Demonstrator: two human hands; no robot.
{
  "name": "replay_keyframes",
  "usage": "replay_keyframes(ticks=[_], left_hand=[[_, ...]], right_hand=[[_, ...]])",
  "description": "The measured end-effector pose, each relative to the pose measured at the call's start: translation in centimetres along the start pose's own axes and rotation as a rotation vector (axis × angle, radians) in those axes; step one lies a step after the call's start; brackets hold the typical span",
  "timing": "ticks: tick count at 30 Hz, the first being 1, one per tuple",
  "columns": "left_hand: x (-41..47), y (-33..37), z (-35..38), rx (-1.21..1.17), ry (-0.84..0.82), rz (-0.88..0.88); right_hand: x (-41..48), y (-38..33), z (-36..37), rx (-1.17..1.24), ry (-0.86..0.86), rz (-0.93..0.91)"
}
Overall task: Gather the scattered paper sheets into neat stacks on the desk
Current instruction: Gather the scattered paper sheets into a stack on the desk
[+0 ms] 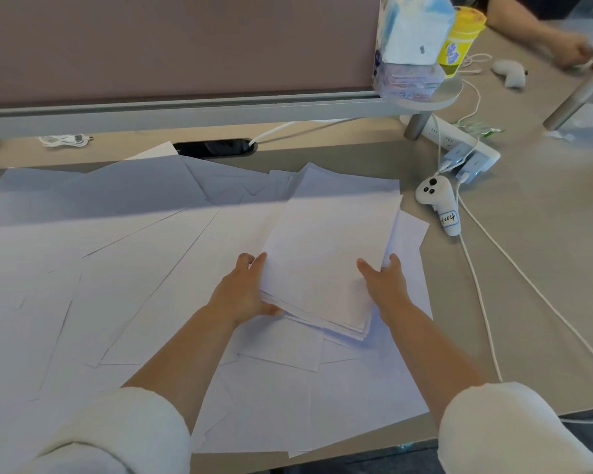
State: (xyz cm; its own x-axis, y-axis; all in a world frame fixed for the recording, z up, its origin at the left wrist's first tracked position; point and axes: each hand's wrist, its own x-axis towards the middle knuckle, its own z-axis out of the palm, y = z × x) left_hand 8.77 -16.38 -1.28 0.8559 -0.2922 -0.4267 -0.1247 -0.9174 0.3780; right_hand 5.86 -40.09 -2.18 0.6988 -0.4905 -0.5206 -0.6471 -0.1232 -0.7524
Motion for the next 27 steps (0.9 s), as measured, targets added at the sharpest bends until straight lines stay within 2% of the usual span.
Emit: replay_keyframes(ticks=[7,11,15,19,24,27], left_hand=[[0.1,1.6,0.6,0.068,-0.070,0.019],[-0.1,1.8,0.7,0.007,0.001,0.030],[-0.4,1.8,1.0,0.028,0.059,0.047],[-0.5,2.1,1.5,0.010,0.062,0.064],[-0.2,2.0,1.3,0.073,0.126,0.043],[-0.2,2.0,1.3,0.079,0.090,0.037]], right_hand=[[-2.1,0.4,-1.0,-0.406,-0.199,-0.129],[-3.2,1.4,-1.3,-0.583,-0.285,-0.271],[-3.5,2.0,-1.5,-0.696,-0.268,-0.300],[-3.3,2.5,-1.5,-0.696,-0.191,-0.304],[-2.7,3.2,-2.0,-0.595,-0.169,-0.371],[-2.7,3.3,-2.2,-0.541,-0.184,-0.369]])
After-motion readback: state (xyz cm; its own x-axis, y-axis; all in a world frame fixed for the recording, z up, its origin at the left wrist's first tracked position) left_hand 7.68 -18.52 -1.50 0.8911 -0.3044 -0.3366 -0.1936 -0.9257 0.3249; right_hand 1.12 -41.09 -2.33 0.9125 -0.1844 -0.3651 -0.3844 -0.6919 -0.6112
